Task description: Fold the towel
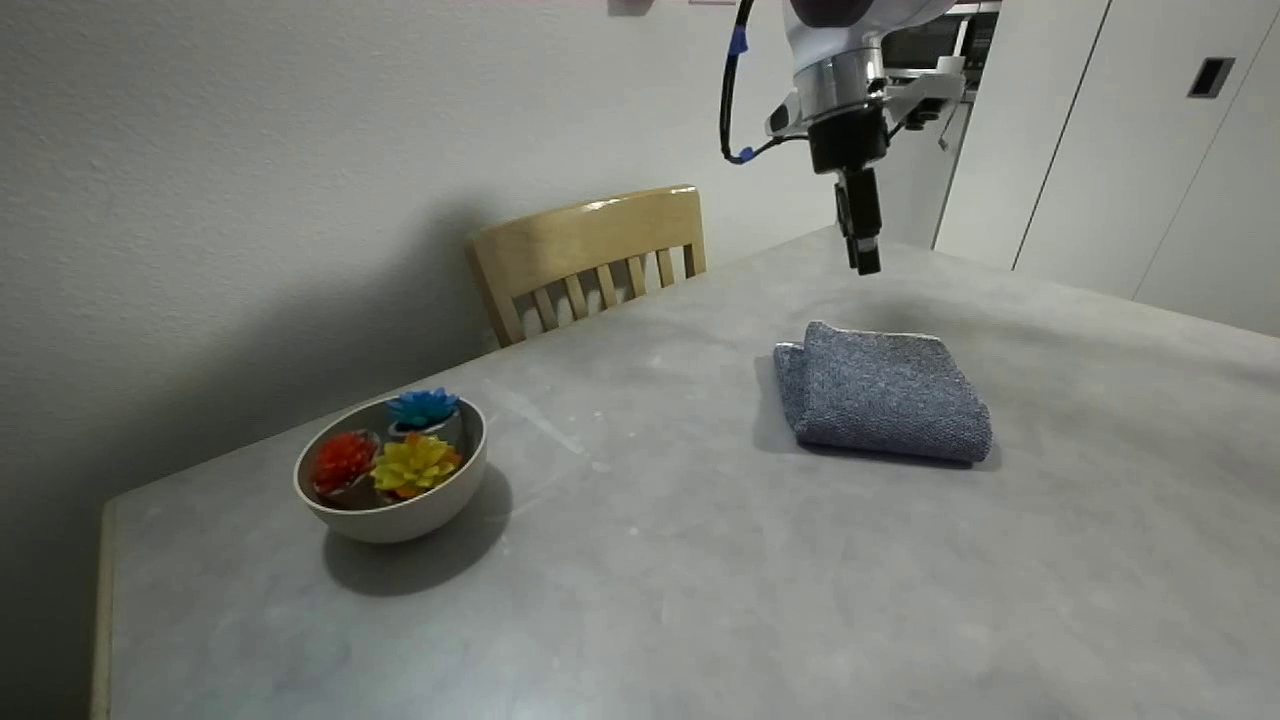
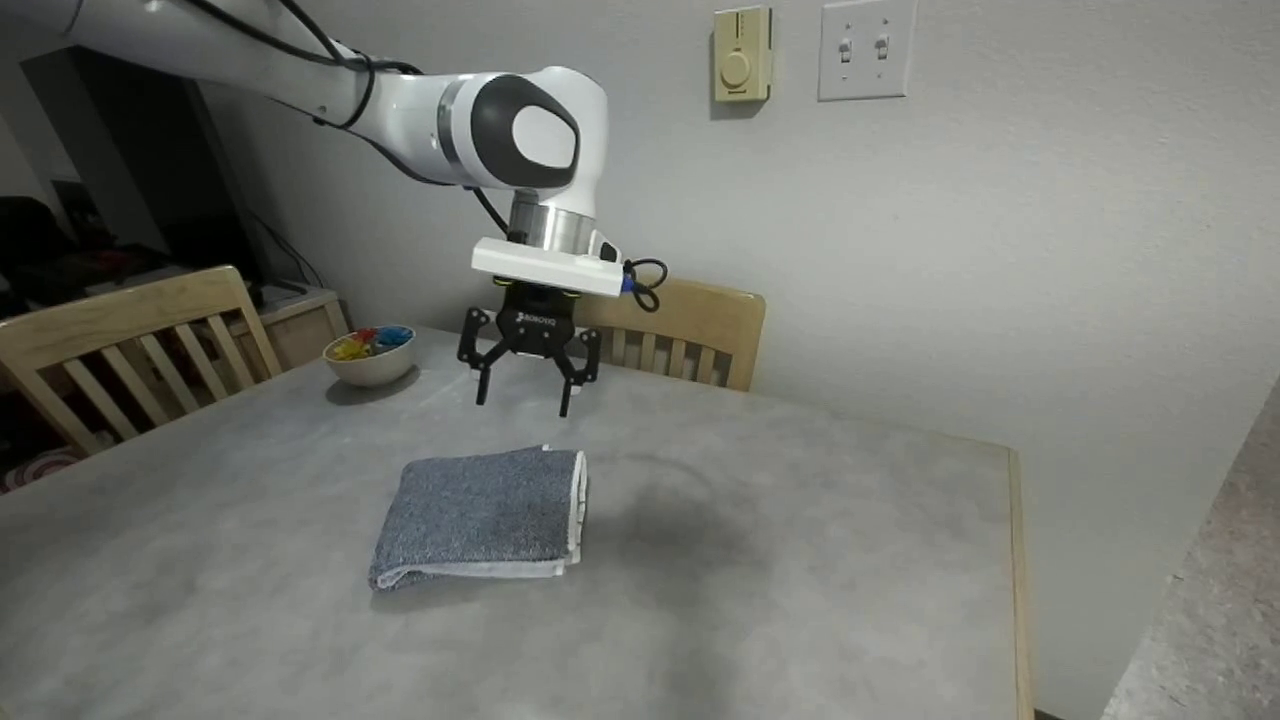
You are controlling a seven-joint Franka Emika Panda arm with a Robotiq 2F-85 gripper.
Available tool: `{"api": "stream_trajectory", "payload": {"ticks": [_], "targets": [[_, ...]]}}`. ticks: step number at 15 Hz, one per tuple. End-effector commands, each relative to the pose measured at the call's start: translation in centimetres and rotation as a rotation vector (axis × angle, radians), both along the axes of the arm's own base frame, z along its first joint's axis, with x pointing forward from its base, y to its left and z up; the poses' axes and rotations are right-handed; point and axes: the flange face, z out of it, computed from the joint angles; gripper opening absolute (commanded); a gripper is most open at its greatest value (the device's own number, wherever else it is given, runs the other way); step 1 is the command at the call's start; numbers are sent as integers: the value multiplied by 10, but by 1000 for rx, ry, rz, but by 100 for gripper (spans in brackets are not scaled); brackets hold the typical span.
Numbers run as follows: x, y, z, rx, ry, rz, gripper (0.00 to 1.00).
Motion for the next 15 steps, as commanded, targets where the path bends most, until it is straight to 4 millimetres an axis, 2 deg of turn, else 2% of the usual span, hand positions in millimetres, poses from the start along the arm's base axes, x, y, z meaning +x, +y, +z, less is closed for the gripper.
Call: {"api": "stream_trajectory", "payload": {"ticks": [1,7,10,15], "targets": [[-14,22,28,-37,-11,-88,100],[-32,68,66,-120,-149,-284,100],[-43,85,71,-131,-209,-358,100],[-63,106,67,-139,-266,-436,100]]}}
